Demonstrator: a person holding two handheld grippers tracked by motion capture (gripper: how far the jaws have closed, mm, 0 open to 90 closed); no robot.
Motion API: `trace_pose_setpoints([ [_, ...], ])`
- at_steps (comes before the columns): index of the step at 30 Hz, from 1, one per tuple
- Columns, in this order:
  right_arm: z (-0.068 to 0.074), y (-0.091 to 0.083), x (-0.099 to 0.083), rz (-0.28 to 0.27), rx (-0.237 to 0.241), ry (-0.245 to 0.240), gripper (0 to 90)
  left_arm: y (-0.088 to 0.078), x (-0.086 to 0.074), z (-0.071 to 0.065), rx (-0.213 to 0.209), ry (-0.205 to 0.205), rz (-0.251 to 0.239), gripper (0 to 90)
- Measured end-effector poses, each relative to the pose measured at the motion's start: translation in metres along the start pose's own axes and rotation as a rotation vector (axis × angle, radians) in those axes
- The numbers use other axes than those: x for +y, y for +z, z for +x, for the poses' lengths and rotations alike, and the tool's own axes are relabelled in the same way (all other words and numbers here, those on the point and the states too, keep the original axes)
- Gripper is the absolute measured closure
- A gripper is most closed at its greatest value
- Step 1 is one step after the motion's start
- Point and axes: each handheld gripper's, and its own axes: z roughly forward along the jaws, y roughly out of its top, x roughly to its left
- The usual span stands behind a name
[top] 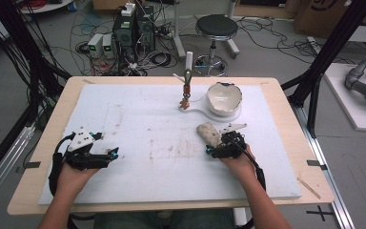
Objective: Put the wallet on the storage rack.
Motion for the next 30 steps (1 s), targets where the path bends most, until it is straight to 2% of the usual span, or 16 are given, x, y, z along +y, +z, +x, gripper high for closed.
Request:
trace_pose_setpoints([
  [3,0.000,0.000,0.000,0.001,-0.002,0.003,17.8,0.000,0.000,0.000,-0.002,-0.002,-0.001,17.6],
  [5,0.000,-0.001,0.000,0.001,0.003,0.003,21.0,0.001,0.000,-0.001,-0.002,-0.005,-0.003,17.6],
  [6,-0.002,-0.002,0.000,-0.003,0.005,-0.004,27.7,0.001,-0.001,-0.001,-0.001,-0.009,-0.002,17.6],
  [7,-0.002,-0.002,0.000,-0.003,0.005,-0.004,27.7,0.001,-0.001,-0.001,-0.001,-0.009,-0.002,17.6],
  [8,-0.003,-0.004,0.000,-0.002,0.010,0.006,31.7,0.001,-0.001,0.000,0.000,-0.011,-0.006,17.6],
  [12,-0.007,-0.005,0.001,-0.003,0.023,0.020,35.5,0.000,-0.002,0.001,0.002,-0.018,-0.010,17.7],
  [18,-0.011,-0.009,0.001,-0.005,0.026,0.048,36.8,0.000,-0.003,0.003,-0.004,-0.020,-0.011,17.7],
  [21,-0.013,-0.014,0.002,-0.028,0.029,0.056,36.9,0.001,-0.004,0.003,-0.006,-0.025,-0.014,17.7],
  [27,-0.011,-0.032,0.008,-0.086,0.001,0.017,36.9,0.002,-0.004,0.003,-0.018,-0.027,-0.018,17.7],
  [30,-0.013,-0.040,0.009,-0.108,-0.004,0.019,36.9,0.002,-0.003,0.003,-0.022,-0.028,-0.026,17.7],
])
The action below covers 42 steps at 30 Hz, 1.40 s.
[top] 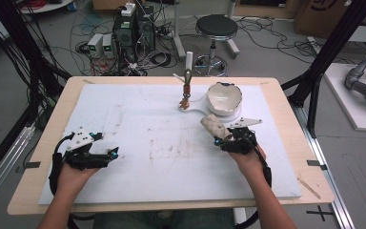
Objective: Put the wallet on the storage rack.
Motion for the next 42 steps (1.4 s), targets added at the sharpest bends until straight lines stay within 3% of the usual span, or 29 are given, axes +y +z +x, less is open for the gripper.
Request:
trace_pose_setpoints([
  [10,-0.018,-0.030,0.007,-0.053,-0.047,-0.001,36.9,0.004,0.001,-0.001,-0.008,-0.003,-0.007,17.7],
  [15,-0.028,-0.041,0.008,-0.057,-0.071,0.013,36.9,0.007,0.004,0.000,-0.013,-0.009,-0.016,17.7],
  [21,-0.038,-0.050,0.019,-0.050,-0.105,-0.004,36.8,0.016,0.010,-0.002,-0.024,-0.006,-0.025,17.7],
  [27,-0.047,-0.043,0.040,-0.031,-0.129,-0.024,36.9,0.017,0.011,-0.001,-0.020,-0.012,-0.031,17.7],
  [36,-0.051,-0.014,0.073,0.063,-0.169,-0.082,36.8,0.015,0.010,-0.001,-0.019,-0.007,-0.027,17.7],
  [42,-0.054,0.004,0.085,0.117,-0.186,-0.071,36.8,0.014,0.010,0.000,-0.021,-0.012,-0.029,17.7],
])
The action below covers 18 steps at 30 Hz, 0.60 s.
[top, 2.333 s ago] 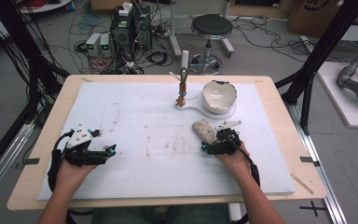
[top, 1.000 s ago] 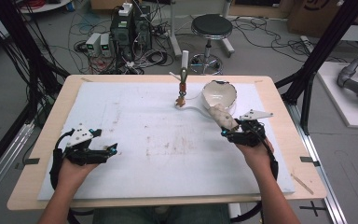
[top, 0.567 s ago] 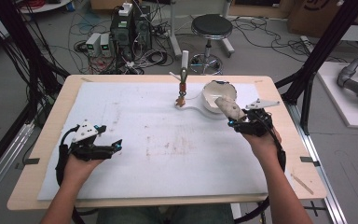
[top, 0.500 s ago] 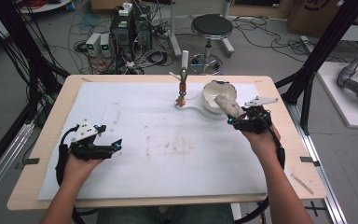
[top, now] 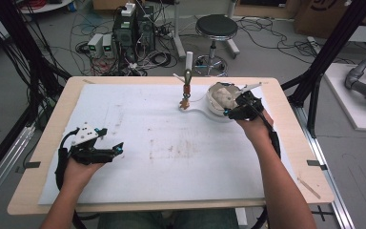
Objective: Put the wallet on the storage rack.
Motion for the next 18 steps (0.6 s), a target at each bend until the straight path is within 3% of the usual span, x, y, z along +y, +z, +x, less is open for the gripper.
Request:
trace_pose_setpoints([
  [4,-0.001,0.011,0.006,0.040,-0.009,0.007,36.8,0.000,0.000,0.000,0.000,-0.001,0.001,17.7],
  [10,-0.006,0.025,0.012,0.057,-0.020,0.037,36.6,0.000,-0.001,0.000,0.002,-0.006,-0.001,17.7],
  [18,-0.011,0.040,0.019,0.049,-0.023,0.087,36.3,-0.001,-0.001,0.001,0.007,-0.002,0.005,17.7],
])
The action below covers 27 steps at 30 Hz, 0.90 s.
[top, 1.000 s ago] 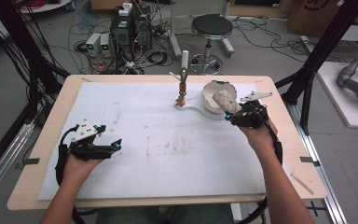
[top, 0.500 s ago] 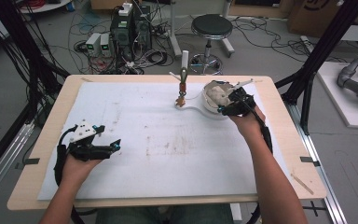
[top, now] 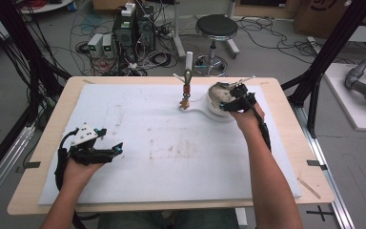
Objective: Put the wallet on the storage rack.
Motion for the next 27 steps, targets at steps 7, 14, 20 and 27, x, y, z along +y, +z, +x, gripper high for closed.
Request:
trace_pose_setpoints([
  [7,0.000,0.000,0.004,-0.008,-0.015,0.001,35.5,0.001,-0.001,0.000,-0.002,-0.003,0.003,17.7],
  [14,0.003,-0.009,0.006,-0.076,-0.035,-0.015,30.6,0.001,-0.001,0.000,0.000,0.002,0.007,17.7],
  [20,0.000,-0.019,0.002,-0.075,-0.039,-0.017,26.2,0.002,-0.001,0.000,-0.002,0.001,0.011,17.7],
  [27,0.005,-0.033,-0.004,-0.052,-0.044,-0.048,22.5,0.001,-0.002,0.000,-0.001,0.000,0.011,17.7],
])
